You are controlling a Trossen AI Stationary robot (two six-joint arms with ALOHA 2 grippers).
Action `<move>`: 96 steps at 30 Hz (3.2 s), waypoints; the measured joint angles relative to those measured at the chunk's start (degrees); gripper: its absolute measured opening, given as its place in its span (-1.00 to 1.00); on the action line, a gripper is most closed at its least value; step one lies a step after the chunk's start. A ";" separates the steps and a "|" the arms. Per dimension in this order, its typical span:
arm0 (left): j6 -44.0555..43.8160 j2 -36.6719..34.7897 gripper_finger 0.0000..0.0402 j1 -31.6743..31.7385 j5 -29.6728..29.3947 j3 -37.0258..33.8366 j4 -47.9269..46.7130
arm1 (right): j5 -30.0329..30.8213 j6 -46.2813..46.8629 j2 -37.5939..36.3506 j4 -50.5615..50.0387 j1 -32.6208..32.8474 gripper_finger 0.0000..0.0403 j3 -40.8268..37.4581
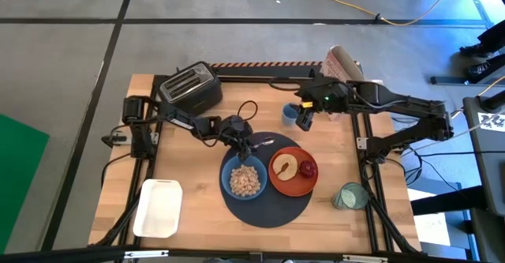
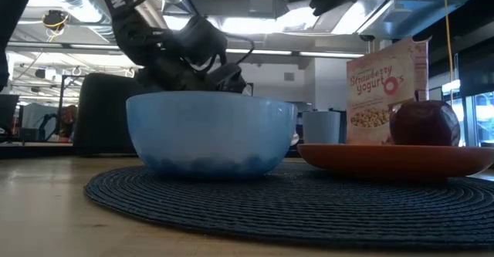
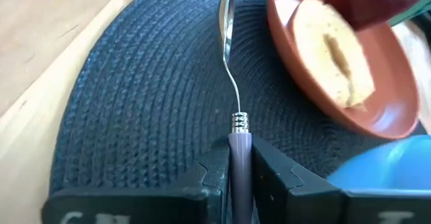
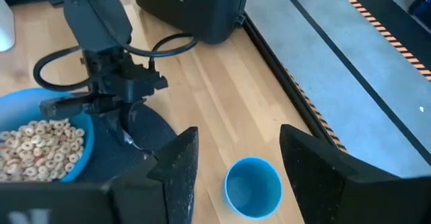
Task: Arrange a breakfast setting
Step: Put the purple spoon on the top left of the placemat, then put the blue cup on the top right of the placemat
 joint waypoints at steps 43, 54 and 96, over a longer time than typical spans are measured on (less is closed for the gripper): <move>24.91 -14.46 -0.27 -3.94 -13.57 0.02 -0.26 | -1.28 40.98 -6.62 -41.29 16.10 -0.01 -0.69; 25.60 -14.38 -0.27 -5.38 -17.75 0.02 -2.01 | -16.35 66.24 -7.10 -41.19 40.16 -0.01 -11.79; 24.01 -14.36 -0.27 -3.24 -18.62 0.02 -2.40 | -18.03 76.77 -6.84 -33.30 55.52 -0.01 -19.59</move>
